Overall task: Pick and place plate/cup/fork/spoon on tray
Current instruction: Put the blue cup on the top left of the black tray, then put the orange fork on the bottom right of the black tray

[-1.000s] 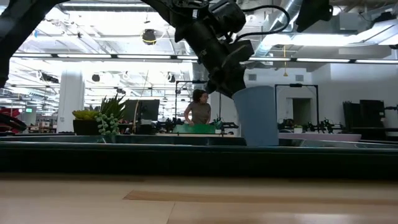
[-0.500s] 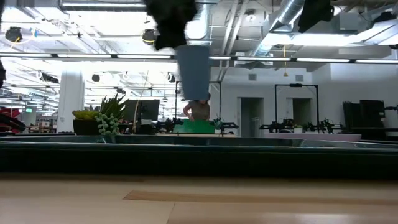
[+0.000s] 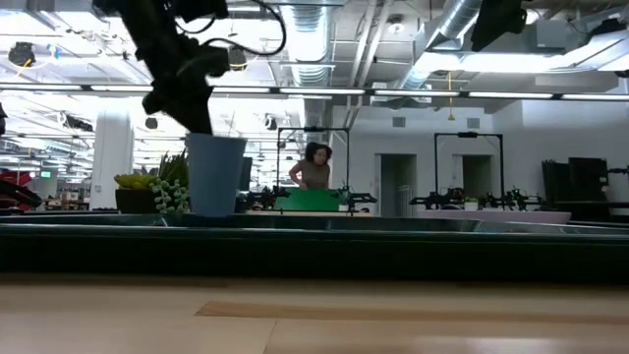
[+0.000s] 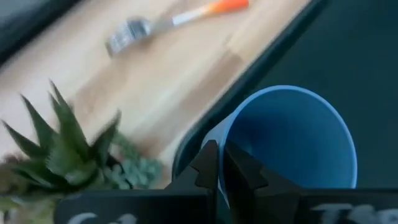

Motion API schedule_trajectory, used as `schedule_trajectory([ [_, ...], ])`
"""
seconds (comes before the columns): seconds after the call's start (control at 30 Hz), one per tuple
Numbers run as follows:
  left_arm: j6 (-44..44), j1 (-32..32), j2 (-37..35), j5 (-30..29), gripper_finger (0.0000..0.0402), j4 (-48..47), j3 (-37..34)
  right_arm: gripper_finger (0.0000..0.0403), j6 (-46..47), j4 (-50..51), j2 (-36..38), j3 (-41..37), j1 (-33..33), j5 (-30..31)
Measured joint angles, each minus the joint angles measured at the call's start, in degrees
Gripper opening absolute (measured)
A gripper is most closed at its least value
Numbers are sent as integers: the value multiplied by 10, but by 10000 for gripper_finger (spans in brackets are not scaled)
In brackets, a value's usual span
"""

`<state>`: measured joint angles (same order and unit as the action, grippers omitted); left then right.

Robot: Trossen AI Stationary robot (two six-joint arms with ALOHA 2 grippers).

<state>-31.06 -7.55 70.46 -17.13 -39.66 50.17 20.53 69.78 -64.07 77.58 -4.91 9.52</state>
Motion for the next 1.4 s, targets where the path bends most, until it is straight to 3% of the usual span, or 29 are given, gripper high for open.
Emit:
schedule_trajectory([
  [0.17,-23,0,0,31,0,9,-20,134,0,0,0,0,0,0],
  [0.63,-28,-20,0,33,12,6,-36,134,0,0,0,0,0,0],
  [0.8,-28,-21,1,30,54,7,-36,134,0,0,0,0,0,0],
  [1.17,-26,-21,-5,63,193,4,-13,133,-6,0,0,0,0,0],
  [1.4,-24,-21,-12,61,221,-37,47,133,-15,-32,0,0,-2,27],
])
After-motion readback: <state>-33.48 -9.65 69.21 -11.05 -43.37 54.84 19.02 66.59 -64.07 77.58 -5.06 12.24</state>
